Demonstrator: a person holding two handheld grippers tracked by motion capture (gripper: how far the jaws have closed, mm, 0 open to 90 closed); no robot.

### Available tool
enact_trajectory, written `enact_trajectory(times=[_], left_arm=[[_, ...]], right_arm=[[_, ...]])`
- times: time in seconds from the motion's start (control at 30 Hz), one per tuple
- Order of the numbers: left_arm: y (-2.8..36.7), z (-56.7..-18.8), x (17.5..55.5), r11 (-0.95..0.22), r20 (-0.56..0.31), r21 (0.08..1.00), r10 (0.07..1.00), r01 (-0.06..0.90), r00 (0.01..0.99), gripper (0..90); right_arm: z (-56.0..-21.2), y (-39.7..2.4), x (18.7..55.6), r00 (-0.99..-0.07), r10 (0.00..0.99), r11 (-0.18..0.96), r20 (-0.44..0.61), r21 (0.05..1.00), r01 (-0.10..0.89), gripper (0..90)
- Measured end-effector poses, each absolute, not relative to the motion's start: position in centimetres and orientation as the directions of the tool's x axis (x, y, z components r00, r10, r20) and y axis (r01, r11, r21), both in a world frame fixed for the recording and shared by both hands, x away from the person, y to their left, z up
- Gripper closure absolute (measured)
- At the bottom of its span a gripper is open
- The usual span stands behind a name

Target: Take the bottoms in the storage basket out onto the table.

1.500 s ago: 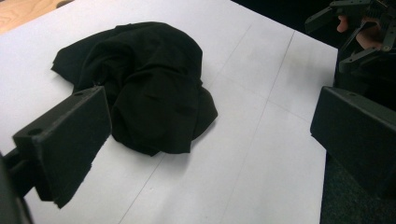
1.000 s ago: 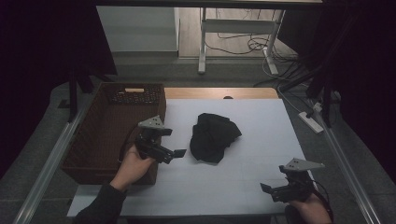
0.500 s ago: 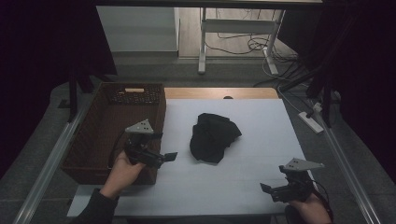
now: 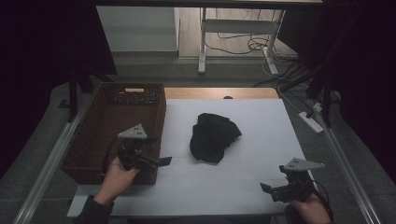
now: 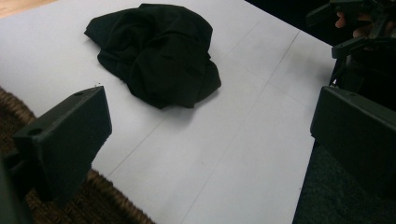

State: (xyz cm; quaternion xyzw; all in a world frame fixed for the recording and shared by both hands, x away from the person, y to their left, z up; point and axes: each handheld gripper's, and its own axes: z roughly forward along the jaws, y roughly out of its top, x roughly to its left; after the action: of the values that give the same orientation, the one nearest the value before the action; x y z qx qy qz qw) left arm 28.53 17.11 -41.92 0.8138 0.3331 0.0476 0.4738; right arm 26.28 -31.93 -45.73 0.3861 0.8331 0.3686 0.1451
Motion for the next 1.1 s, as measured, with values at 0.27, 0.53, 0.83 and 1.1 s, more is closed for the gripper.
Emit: enact_trajectory(times=[0.27,0.53,0.83,1.1], left_arm=[[17.8,-42.3,27.6,-0.319,-0.242,0.8,0.603,0.507,0.761,0.0],[18.7,-42.8,26.7,-0.307,-0.247,0.795,0.622,0.522,0.743,0.0],[19.9,-43.2,25.3,-0.284,-0.255,0.796,0.644,0.535,0.721,0.0],[21.1,-43.5,23.8,-0.266,-0.254,0.795,0.669,0.544,0.698,0.0]], right_arm=[[-45.7,-32.0,26.3,-0.659,0.751,0.428,0.044,0.727,0.537,0.3],[-45.7,-31.9,26.3,-0.659,0.751,0.43,0.041,0.726,0.536,0.3],[-45.7,-31.9,26.3,-0.658,0.752,0.43,0.041,0.726,0.537,0.3],[-45.7,-31.9,26.3,-0.658,0.752,0.431,0.041,0.725,0.537,0.3]])
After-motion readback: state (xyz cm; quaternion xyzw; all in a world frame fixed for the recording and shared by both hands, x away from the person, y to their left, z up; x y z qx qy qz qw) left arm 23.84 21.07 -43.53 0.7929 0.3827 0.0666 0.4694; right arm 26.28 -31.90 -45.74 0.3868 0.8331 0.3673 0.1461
